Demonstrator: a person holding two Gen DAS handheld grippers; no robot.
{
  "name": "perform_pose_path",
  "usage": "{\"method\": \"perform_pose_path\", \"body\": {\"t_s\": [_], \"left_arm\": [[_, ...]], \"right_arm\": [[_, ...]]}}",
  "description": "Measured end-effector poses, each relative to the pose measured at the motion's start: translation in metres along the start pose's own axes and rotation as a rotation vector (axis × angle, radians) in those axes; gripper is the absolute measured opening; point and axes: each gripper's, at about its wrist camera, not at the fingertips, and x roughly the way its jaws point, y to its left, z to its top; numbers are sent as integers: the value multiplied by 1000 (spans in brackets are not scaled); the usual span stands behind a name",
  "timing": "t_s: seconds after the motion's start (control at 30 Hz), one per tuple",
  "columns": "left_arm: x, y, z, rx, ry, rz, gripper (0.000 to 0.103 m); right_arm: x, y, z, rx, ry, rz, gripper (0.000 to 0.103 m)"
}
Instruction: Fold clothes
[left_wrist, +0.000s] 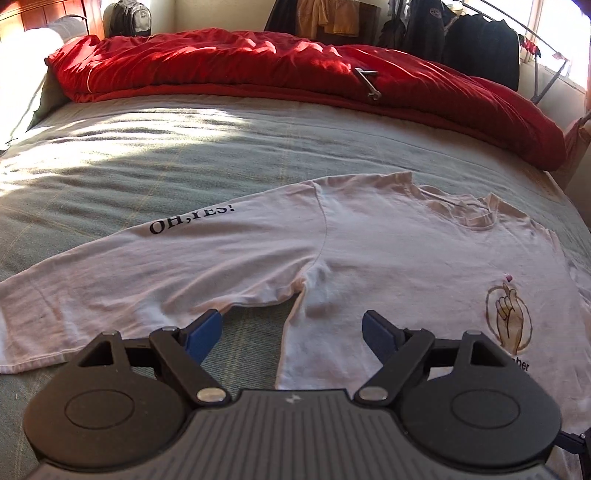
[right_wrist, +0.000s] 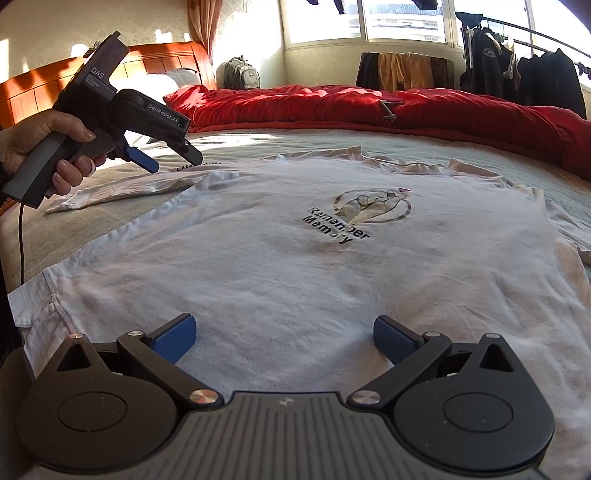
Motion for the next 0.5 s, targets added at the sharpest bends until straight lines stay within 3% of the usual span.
{"method": "perform_pose_path", "body": {"t_s": [0.27, 0.4, 0.5], "left_arm": [[-28, -72, -26, 108, 30, -149, 85], [-18, -80, -49, 83, 91, -135, 85], [-14, -77, -74, 55, 134, -82, 85]], "right_arm": [[-2, 1, 0, -3, 27, -12, 103], [-5, -1, 1, 13, 40, -6, 103], [-8, -3, 1, 31, 46, 1, 103]]}}
